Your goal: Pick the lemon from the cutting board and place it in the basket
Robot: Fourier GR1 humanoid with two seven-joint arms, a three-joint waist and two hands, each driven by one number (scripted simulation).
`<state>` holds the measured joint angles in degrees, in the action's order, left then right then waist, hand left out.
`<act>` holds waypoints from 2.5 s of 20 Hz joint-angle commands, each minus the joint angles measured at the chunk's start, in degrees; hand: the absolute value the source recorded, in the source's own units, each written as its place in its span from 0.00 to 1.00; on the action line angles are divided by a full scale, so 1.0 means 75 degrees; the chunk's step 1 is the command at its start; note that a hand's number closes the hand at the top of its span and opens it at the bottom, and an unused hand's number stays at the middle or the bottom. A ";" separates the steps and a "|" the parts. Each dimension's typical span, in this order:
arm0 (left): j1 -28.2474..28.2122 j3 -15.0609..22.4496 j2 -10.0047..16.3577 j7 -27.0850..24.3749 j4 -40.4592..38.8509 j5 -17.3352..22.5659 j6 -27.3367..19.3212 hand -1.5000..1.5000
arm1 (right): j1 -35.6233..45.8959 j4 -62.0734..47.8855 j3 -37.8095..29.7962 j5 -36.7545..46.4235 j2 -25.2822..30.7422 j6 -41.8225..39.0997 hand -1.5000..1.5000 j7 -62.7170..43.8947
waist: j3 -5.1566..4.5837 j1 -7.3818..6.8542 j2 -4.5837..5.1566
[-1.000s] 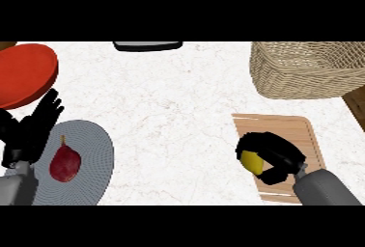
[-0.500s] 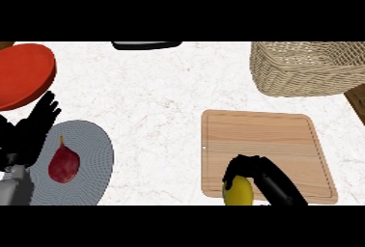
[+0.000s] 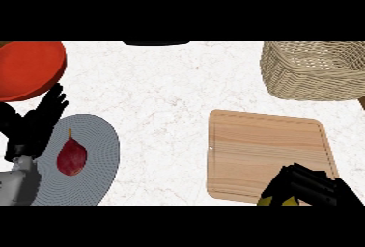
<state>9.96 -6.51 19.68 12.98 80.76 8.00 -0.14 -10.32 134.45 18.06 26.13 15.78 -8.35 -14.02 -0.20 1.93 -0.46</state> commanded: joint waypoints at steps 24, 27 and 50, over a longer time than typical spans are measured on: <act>0.0178 -0.0105 -0.0286 -0.0473 -0.0520 -0.0296 0.0236 0.50 | 0.6346 -0.4359 -0.4184 -0.0167 0.1546 -0.0592 1.00 -0.2259 | 0.0027 -0.0290 0.0088; -0.0148 0.0010 -0.0221 0.0025 0.0171 -0.0252 0.0355 0.50 | 0.6050 -0.5315 -0.4321 0.0042 0.1603 -0.0276 1.00 -0.1363 | 0.0031 -0.0348 0.0079; 0.0483 -0.0146 -0.0604 0.0029 -0.0143 -0.0499 0.0262 0.50 | 0.7363 -1.1201 -0.5288 -0.0007 0.2144 0.1469 0.00 0.2486 | 0.0029 -0.0329 0.0082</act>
<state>13.12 -7.59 16.09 13.20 79.57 4.71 2.50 43.77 55.46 -20.58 27.95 29.84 3.87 -0.67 0.03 -0.75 0.24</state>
